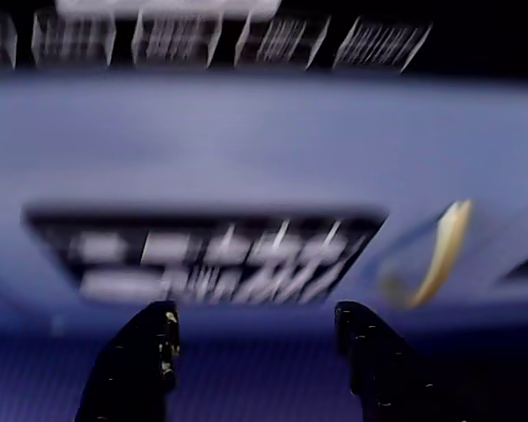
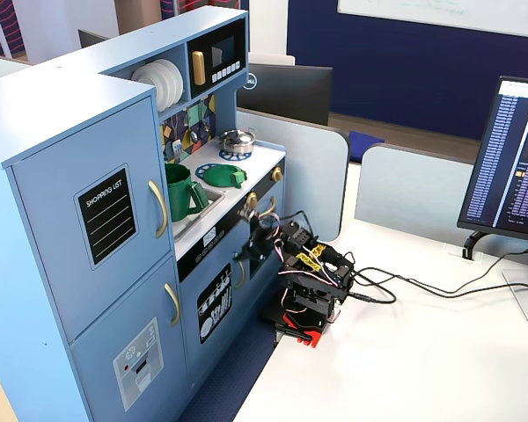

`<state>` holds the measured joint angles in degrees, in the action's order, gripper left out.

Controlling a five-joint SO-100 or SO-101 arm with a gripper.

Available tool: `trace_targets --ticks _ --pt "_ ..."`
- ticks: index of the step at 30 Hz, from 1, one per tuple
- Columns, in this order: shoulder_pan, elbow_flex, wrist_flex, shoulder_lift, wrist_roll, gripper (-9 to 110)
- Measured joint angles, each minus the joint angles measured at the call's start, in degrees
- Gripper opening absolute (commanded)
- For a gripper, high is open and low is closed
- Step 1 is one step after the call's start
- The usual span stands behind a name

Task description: Take off the lid from the green recipient and place it on the counter

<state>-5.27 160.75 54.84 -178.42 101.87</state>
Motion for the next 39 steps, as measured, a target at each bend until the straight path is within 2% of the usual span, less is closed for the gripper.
trace_targets --ticks 13,19,29,32,39 --pt "3.3 9.4 15.5 -3.7 -10.2 0" --pt "3.6 10.4 21.0 -4.0 -12.7 0" --pt "4.1 10.5 22.9 -4.1 -10.6 1" --pt "4.4 10.0 22.9 -4.1 -13.7 2" --pt "4.0 9.9 22.9 -4.1 -14.0 2"
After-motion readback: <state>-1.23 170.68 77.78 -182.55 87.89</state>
